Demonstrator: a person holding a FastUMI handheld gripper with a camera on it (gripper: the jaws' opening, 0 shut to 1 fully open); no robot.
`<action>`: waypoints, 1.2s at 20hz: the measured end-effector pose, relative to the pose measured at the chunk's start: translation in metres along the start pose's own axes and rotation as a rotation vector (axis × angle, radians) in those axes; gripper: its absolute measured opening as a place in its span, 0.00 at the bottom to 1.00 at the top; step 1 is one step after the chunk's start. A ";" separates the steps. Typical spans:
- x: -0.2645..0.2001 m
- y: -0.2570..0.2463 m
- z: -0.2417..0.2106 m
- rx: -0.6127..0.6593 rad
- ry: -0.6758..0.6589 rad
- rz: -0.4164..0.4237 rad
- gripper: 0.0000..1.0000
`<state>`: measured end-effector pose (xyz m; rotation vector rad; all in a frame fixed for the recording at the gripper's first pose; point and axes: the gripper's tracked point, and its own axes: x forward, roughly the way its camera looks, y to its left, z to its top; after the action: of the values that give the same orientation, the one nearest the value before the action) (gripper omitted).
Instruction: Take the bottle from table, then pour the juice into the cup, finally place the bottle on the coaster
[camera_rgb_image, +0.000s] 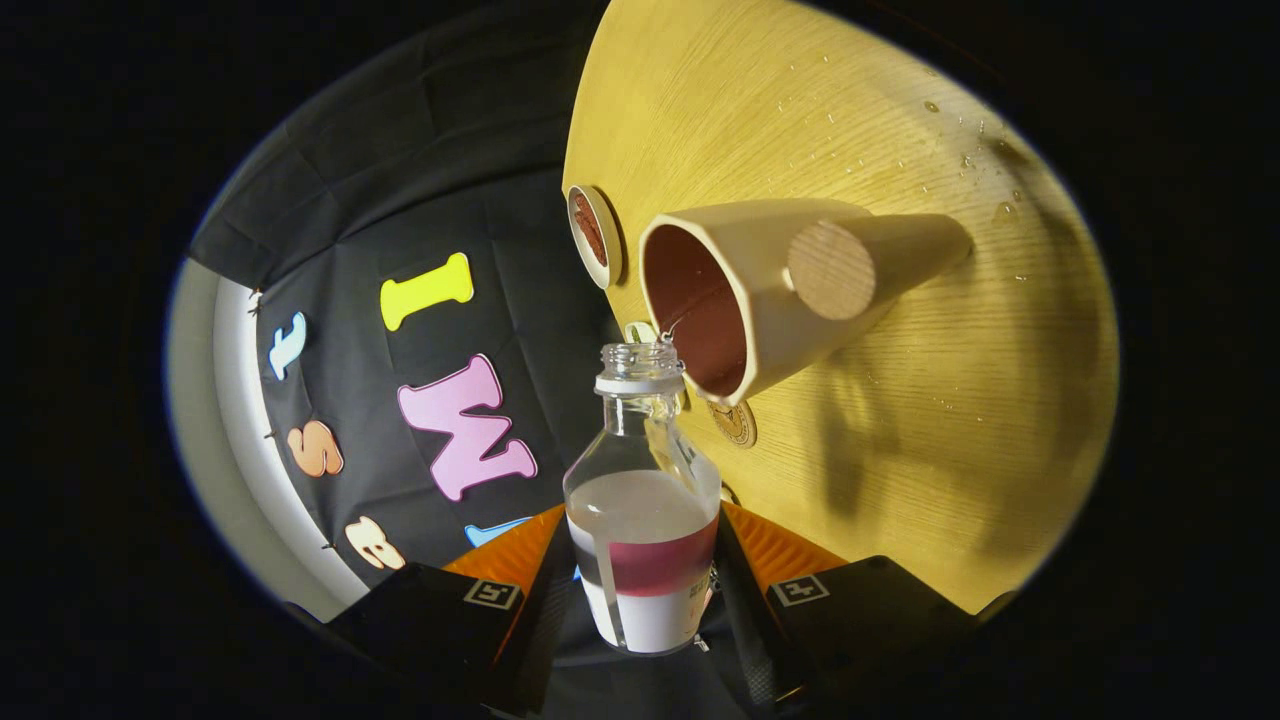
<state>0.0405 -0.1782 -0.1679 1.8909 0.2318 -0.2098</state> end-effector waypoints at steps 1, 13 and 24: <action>0.000 0.001 0.000 0.005 -0.001 0.003 0.75; 0.005 0.015 0.002 0.054 -0.021 0.032 0.75; 0.001 0.022 -0.006 0.165 0.000 0.050 0.76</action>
<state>0.0473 -0.1794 -0.1465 2.0576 0.1718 -0.1998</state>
